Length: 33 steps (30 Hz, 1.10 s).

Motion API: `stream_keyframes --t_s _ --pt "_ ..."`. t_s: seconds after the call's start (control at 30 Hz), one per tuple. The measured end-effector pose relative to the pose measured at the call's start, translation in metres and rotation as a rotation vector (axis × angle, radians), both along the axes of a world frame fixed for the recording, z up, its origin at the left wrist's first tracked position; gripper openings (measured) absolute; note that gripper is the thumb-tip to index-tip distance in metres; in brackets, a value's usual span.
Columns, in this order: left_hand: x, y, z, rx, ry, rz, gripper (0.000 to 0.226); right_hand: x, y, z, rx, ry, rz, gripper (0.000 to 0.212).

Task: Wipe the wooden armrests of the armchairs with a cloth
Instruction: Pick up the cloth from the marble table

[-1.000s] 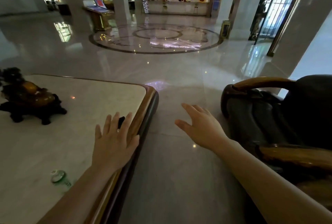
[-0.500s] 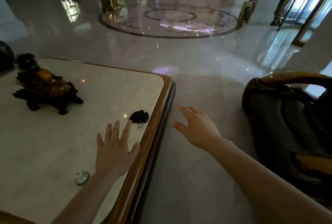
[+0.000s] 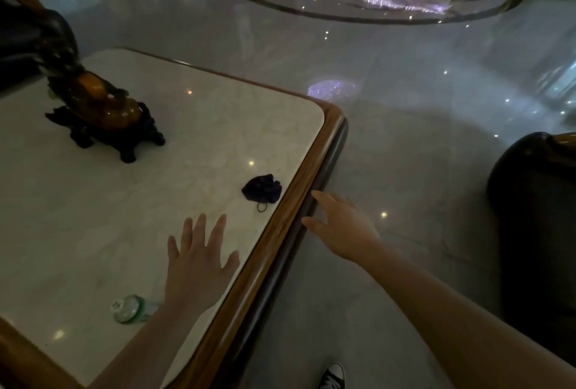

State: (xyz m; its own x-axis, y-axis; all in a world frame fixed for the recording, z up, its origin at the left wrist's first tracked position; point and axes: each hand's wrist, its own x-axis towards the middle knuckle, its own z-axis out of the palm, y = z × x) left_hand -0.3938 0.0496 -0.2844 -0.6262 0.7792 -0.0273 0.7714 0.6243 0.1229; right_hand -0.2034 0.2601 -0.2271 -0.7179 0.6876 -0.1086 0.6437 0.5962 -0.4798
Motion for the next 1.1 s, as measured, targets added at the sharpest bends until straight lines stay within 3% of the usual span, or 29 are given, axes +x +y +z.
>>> stream_keyframes --t_s 0.33,0.63,0.93,1.1 --pt "-0.050 0.074 -0.101 -0.105 -0.039 0.122 0.071 -0.065 0.091 -0.113 -0.137 -0.093 0.105 0.070" --pt "-0.131 0.148 -0.238 -0.171 -0.139 0.126 0.071 -0.151 0.135 -0.246 -0.257 -0.162 0.123 0.069" --pt "-0.191 0.190 -0.379 -0.215 -0.164 0.184 0.079 -0.267 0.164 -0.353 -0.125 -0.077 0.191 0.070" --pt "-0.186 0.188 -0.418 -0.163 -0.079 0.123 0.076 -0.315 0.179 -0.399 0.066 -0.163 0.293 0.074"
